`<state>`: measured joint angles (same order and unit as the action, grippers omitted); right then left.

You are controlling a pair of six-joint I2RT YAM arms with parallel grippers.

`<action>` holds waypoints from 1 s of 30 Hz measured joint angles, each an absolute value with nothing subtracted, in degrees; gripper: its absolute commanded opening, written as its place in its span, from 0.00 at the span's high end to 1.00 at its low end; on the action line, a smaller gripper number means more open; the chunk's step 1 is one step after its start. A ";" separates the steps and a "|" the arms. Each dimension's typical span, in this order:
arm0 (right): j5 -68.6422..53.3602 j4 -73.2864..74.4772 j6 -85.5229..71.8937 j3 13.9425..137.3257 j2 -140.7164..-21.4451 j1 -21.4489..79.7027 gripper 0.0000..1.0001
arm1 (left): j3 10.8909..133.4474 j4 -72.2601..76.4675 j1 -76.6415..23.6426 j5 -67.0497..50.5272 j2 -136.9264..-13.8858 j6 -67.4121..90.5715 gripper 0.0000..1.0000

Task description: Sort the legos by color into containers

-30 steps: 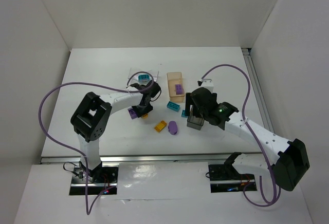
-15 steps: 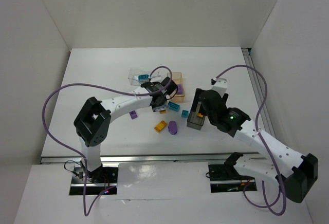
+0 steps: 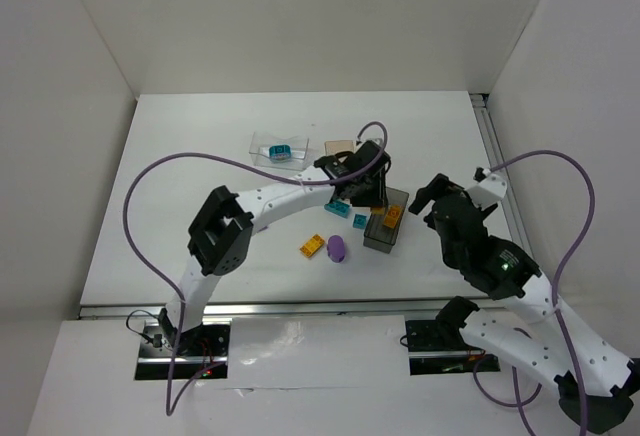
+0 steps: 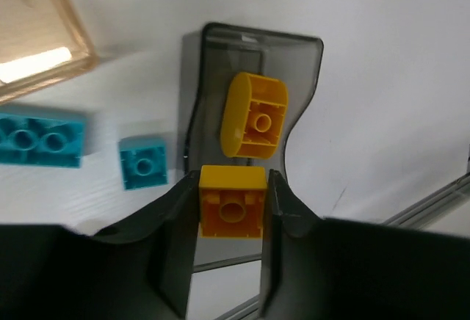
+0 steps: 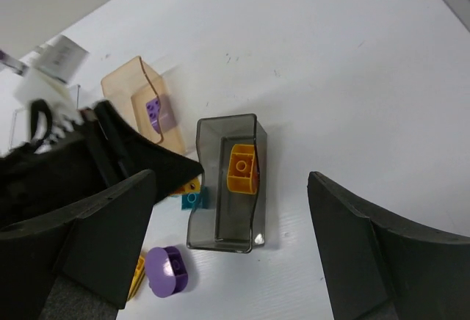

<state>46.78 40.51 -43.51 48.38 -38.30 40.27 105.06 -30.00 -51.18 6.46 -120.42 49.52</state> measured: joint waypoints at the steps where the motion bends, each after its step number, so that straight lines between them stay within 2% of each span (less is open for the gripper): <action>1: 47.18 40.95 -43.72 48.38 -37.89 40.27 0.10 | 105.69 -29.89 -51.53 5.67 -121.60 49.17 0.41; 3: 48.05 41.69 -44.10 48.42 -36.67 40.27 0.10 | 107.28 -29.95 -52.12 4.05 -123.96 48.12 0.23; 4: 48.45 41.87 -44.12 48.45 -36.29 40.27 0.10 | 108.16 -30.15 -52.42 3.38 -124.88 47.66 0.12; 6: 48.93 42.15 -44.23 48.45 -36.05 40.27 0.10 | 109.93 -31.09 -52.82 2.42 -126.28 46.57 0.08; 7: 49.06 42.26 -44.29 48.45 -36.05 40.27 0.10 | 110.41 -31.46 -52.88 2.37 -126.37 46.26 0.08; 11: 49.25 42.68 -44.34 48.45 -36.25 40.27 0.10 | 109.36 -32.12 -52.82 3.16 -124.27 43.79 0.24; 13: 49.15 42.63 -44.27 48.45 -36.62 40.27 0.10 | 104.16 -32.14 -52.82 4.14 -119.74 42.57 0.24; 15: 49.06 42.59 -44.12 48.45 -37.12 40.27 0.10 | 96.64 -32.14 -52.82 6.17 -113.27 41.82 0.18; 16: 48.95 42.59 -43.99 48.45 -37.43 40.27 0.10 | 92.60 -32.32 -52.82 7.53 -109.86 41.69 0.12; 18: 48.64 42.37 -43.64 48.42 -38.06 40.27 0.10 | 85.54 -33.89 -52.82 10.11 -103.11 40.58 0.08; 20: 48.29 41.98 -43.40 48.42 -38.81 40.27 0.10 | 80.20 -34.26 -52.82 12.45 -98.59 39.16 0.06; 24: 47.20 41.54 -42.85 48.42 -40.47 40.27 0.10 | 73.12 -33.74 -52.82 15.59 -97.38 36.88 0.02; 30: 46.37 41.54 -42.33 48.42 -41.74 40.27 0.10 | 65.78 -34.26 -52.82 16.56 -97.38 35.05 0.07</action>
<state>46.37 41.54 -42.33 48.42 -41.74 40.27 65.78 -34.26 -52.82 16.56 -97.38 35.05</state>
